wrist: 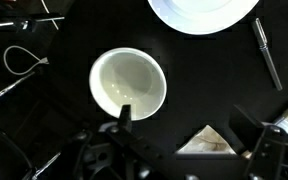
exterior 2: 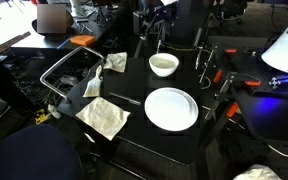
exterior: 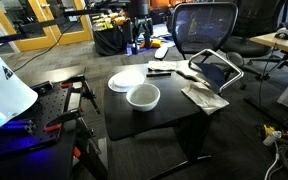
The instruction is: Move the white bowl backwards, put the pen inside the white bowl
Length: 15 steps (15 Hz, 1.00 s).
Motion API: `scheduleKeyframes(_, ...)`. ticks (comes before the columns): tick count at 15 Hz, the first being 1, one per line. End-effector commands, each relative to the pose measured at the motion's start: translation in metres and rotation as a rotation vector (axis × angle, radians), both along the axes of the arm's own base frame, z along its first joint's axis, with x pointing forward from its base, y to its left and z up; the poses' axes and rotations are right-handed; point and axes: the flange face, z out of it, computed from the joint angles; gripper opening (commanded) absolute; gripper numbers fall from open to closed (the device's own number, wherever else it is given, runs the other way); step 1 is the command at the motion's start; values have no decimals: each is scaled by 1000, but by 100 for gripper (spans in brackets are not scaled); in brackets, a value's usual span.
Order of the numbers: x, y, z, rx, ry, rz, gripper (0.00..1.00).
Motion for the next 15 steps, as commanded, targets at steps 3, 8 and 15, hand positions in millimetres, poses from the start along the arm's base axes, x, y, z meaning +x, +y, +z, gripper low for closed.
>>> scheduleKeyframes(3,21,-10,-41,-1,30,-17,100)
scheduleKeyframes(8,29,-25,-78,5,74,-45,100)
scheduleKeyframes(15,40,-42,-114,26,96,-89,100)
